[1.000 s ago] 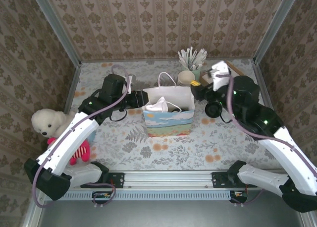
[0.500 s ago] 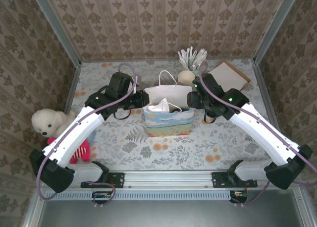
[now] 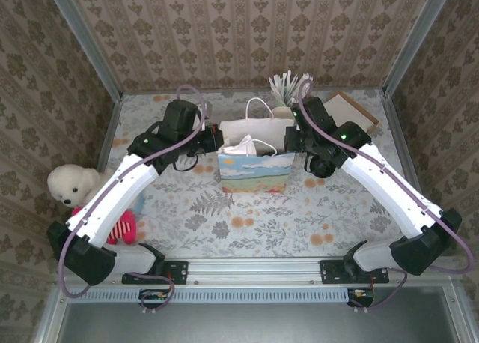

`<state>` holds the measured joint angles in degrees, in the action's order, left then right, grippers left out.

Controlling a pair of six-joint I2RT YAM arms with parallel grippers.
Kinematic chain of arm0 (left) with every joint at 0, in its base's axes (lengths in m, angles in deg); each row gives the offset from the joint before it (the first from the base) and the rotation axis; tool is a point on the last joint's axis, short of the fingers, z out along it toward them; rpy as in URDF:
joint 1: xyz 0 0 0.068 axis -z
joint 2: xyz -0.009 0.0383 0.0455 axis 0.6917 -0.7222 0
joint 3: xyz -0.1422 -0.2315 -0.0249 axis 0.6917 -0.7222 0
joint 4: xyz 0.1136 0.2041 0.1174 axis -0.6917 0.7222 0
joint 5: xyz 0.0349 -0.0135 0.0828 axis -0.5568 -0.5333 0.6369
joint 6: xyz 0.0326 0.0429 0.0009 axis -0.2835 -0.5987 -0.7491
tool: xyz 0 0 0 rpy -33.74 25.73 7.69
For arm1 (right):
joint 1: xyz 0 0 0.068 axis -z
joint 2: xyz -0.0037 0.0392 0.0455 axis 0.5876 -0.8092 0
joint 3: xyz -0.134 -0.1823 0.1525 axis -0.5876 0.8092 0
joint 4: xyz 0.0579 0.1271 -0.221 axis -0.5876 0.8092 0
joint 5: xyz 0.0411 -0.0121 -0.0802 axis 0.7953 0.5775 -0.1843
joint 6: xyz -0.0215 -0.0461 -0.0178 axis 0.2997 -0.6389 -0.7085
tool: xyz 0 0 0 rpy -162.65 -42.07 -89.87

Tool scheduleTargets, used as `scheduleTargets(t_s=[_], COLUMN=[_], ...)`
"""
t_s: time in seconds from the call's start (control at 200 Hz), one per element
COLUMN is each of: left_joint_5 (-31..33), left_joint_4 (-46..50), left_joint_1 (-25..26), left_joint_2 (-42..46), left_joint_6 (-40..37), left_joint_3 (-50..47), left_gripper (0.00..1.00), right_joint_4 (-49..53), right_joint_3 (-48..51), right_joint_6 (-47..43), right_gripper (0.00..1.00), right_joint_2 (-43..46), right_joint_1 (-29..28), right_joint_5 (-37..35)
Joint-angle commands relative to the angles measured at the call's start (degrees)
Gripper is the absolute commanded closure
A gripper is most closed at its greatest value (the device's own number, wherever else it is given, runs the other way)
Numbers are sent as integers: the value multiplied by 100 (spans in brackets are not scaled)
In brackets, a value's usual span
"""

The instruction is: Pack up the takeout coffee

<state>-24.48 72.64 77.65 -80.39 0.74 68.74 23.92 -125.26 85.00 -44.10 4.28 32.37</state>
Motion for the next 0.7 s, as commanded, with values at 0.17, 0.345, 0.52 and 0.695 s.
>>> scheduleTargets(t_s=[0.17, 0.345, 0.52, 0.695], left_joint_5=[-177, -181, -93, 1562], left_joint_4=[-17, 146, 20, -186], left_joint_1=[-232, -374, -541, -982], left_joint_2=[-351, -180, 524, 1468], left_joint_6=[-122, -258, -661, -1002], left_joint_3=[277, 435, 374, -412], left_gripper=[92, 72, 39, 13], right_joint_4=[122, -34, -689, -2522], right_joint_3=[-526, -495, 43, 1734], right_joint_6=[-281, -299, -632, -1117], right_gripper=[90, 61, 37, 0], right_joint_2=[-556, -204, 867, 2260], right_joint_1=[164, 188, 301, 422], right_joint_5=[292, 500, 615, -803])
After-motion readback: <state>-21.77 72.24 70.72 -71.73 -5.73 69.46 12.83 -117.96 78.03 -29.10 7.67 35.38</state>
